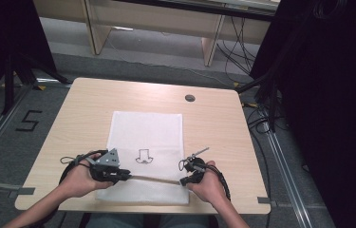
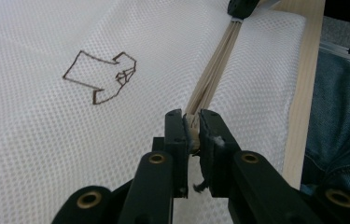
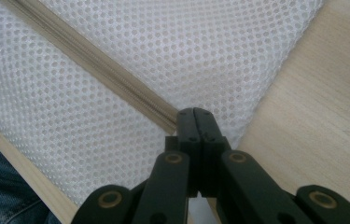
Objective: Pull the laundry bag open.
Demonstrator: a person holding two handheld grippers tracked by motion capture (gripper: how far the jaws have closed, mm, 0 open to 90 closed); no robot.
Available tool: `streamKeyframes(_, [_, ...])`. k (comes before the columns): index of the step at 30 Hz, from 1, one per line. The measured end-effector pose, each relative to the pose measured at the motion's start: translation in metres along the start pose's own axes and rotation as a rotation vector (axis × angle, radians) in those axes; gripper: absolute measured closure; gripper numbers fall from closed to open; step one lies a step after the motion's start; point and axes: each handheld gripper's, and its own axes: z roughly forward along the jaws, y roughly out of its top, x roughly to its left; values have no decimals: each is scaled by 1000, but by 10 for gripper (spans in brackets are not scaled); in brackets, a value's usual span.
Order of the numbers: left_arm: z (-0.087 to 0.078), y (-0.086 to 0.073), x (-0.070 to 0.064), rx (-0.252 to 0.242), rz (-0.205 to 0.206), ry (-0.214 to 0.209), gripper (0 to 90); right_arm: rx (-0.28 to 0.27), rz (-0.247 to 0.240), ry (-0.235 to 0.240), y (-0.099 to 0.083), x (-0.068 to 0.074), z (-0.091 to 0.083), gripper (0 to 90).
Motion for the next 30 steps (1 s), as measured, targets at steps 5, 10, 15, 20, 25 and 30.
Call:
streamKeyframes(5, [-4, -2, -2, 4, 11, 17, 819, -2, -5, -5, 0, 1, 0, 900])
streamKeyframes(10, [-12, -11, 3, 6, -14, 31, 819, 3, -4, -1, 0, 0, 0, 900])
streamKeyframes(15, [-17, -15, 4, -1, -26, 31, 819, 0, -6, -3, 0, 1, 0, 900])
streamKeyframes(20, [-18, -15, 3, -18, -32, 28, 818, 1, -1, -4, 0, 0, 0, 900])
streamKeyframes(25, [-24, -19, 7, -14, -47, 57, 819, -2, -1, 0, 0, 0, 0, 900])
streamKeyframes(30, [-33, -28, 10, 11, -41, 85, 819, 6, -3, 4, 0, 0, 0, 900])
